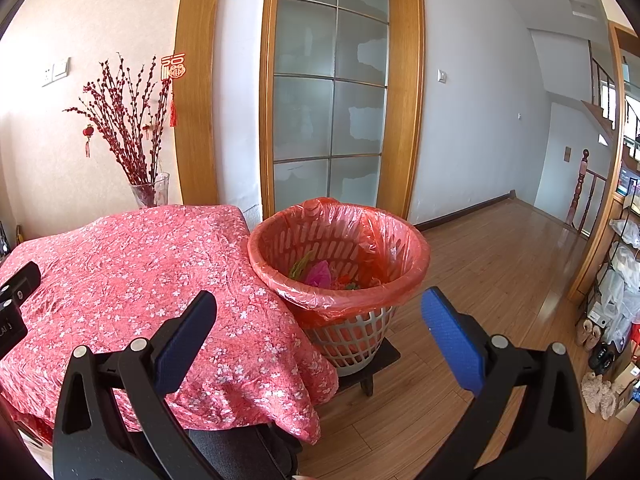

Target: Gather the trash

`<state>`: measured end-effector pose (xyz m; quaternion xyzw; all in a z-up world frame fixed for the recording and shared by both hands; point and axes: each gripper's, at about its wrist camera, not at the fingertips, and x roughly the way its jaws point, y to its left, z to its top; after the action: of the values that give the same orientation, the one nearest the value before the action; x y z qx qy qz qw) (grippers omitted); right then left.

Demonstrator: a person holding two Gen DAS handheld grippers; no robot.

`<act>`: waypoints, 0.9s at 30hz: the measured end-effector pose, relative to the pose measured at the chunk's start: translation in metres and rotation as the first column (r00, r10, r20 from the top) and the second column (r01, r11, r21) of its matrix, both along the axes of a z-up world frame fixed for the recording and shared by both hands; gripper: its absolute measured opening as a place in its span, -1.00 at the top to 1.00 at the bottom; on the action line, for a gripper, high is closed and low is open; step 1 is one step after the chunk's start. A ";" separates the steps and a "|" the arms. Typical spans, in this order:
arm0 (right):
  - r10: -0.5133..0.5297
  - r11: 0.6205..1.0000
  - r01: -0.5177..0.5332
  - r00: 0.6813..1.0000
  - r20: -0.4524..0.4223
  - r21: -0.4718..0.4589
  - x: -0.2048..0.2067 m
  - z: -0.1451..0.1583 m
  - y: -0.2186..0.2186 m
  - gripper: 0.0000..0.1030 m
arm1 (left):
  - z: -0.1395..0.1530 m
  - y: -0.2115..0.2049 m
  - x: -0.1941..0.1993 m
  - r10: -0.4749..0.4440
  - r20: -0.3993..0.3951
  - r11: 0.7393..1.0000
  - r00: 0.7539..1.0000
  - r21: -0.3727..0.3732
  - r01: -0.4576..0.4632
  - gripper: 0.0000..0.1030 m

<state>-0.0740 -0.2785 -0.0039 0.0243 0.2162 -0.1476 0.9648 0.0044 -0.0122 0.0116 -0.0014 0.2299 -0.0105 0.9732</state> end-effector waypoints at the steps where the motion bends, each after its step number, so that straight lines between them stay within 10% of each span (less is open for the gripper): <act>1: 0.000 1.000 0.000 1.000 0.000 0.000 0.000 0.000 0.000 -0.97 | 0.000 0.000 0.000 0.001 -0.001 1.000 1.000 0.000 -0.001 -0.84; 27: -0.002 1.000 0.002 1.000 -0.002 0.000 0.000 0.000 -0.001 -0.97 | -0.004 -0.002 0.001 0.003 -0.009 1.000 1.000 0.009 -0.003 -0.84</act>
<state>-0.0737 -0.2794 -0.0036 0.0244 0.2172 -0.1485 0.9645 0.0054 -0.0146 0.0078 0.0028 0.2346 -0.0079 0.9721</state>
